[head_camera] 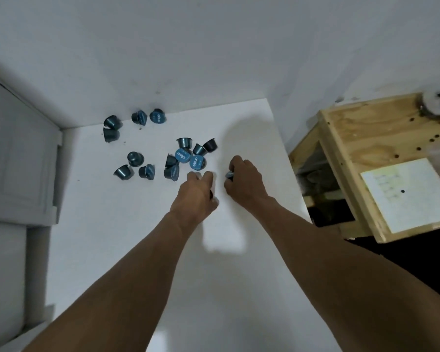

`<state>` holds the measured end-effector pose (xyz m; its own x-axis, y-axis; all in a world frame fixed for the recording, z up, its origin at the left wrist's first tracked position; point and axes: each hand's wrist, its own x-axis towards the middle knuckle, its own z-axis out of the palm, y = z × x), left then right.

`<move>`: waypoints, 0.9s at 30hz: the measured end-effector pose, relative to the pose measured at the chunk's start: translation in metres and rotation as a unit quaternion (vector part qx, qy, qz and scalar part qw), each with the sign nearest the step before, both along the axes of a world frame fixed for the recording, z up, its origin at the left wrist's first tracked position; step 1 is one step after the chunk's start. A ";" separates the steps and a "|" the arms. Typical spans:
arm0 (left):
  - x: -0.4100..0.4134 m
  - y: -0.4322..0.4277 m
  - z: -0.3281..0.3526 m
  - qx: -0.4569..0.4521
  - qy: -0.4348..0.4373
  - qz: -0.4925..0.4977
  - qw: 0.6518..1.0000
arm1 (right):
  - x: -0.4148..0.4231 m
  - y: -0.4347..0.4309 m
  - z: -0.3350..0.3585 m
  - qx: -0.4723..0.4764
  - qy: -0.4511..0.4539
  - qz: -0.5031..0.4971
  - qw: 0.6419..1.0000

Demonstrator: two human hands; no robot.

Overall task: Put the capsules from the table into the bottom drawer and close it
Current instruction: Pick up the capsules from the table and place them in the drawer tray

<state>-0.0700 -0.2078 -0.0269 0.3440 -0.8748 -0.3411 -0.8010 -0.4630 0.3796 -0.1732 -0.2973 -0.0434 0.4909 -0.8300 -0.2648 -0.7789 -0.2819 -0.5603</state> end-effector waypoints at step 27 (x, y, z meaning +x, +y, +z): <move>0.032 0.265 0.179 -0.306 0.038 0.219 0.926 | 0.015 0.269 0.168 -0.129 -0.042 0.015 0.991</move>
